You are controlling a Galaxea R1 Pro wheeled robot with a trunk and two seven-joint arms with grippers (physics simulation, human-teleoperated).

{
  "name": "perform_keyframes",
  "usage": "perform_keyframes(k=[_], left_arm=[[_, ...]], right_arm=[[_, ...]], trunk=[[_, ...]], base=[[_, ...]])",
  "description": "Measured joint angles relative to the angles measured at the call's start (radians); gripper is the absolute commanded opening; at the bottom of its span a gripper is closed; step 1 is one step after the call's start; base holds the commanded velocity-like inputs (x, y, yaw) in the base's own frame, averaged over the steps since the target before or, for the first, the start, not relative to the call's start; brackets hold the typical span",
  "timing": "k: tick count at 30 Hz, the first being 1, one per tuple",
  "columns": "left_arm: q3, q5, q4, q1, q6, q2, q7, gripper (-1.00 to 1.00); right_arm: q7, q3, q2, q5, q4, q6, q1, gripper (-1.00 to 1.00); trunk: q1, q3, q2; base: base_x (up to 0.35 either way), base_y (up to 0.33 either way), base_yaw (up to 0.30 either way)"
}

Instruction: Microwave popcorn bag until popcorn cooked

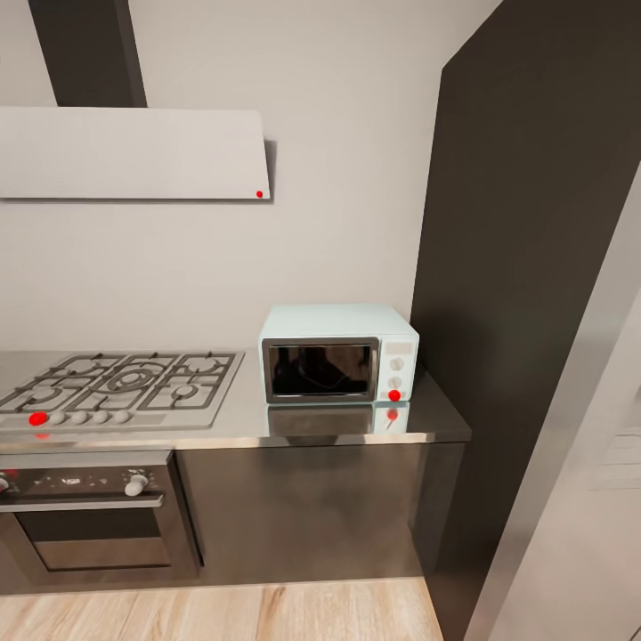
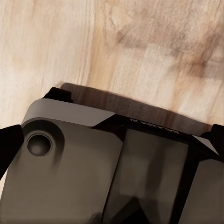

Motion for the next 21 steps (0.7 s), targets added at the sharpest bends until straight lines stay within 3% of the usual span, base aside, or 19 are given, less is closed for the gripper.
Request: perform_keyframes(k=[3, 7, 9, 13, 15, 17, 18, 20, 21], left_arm=[[0.0, 0.0, 0.0, 0.0, 0.0, 0.0, 0.0, 1.0], [0.0, 0.0, 0.0, 0.0, 0.0, 0.0, 0.001, 1.0], [0.0, 0.0, 0.0, 0.0, 0.0, 0.0, 0.001, 1.0], [0.0, 0.0, 0.001, 0.0, 0.0, 0.0, 0.001, 1.0], [0.0, 0.0, 0.001, 0.0, 0.0, 0.0, 0.001, 1.0], [0.0, 0.0, 0.0, 0.0, 0.0, 0.0, 0.0, 1.0], [0.0, 0.0, 0.0, 0.0, 0.0, 0.0, 0.001, 1.0], [0.0, 0.0, 0.0, 0.0, 0.0, 0.0, 0.001, 1.0], [0.0, 0.0, 0.0, 0.0, 0.0, 0.0, 0.0, 1.0]], right_arm=[[0.004, 0.001, 0.022, 0.007, 0.0, 0.0, 0.0, 1.0], [0.007, 0.001, 0.116, 0.014, -0.011, -0.007, 0.0, 1.0], [0.008, 0.001, 0.158, 0.014, -0.092, -0.004, -0.001, 1.0], [0.008, 0.008, 0.185, 0.008, -0.337, 0.062, -0.002, 1.0], [0.006, 0.009, 0.188, 0.008, -0.473, 0.15, -0.002, 1.0], [0.003, 0.006, 0.188, 0.003, -0.709, 0.313, -0.002, 1.0], [0.001, 0.004, 0.187, 0.001, -0.844, 0.466, -0.001, 1.0], [0.0, 0.001, 0.186, -0.002, -1.173, 0.628, -0.001, 1.0], [-0.001, -0.001, 0.185, -0.003, -1.249, 0.695, 0.002, 1.0]], trunk=[[0.0, 0.0, 0.0], [0.0, 0.0, 0.0], [0.0, 0.0, 0.0], [0.0, 0.0, 0.0], [0.0, 0.0, 0.0], [0.0, 0.0, 0.0], [0.0, 0.0, 0.0], [0.0, 0.0, 0.0], [0.0, 0.0, 0.0]], base=[[0.0, 0.0, 0.0], [0.0, 0.0, 0.0], [0.0, 0.0, 0.0], [0.0, 0.0, 0.0], [0.0, 0.0, 0.0], [0.0, 0.0, 0.0], [0.0, 0.0, 0.0], [0.0, 0.0, 0.0], [0.0, 0.0, 0.0]])
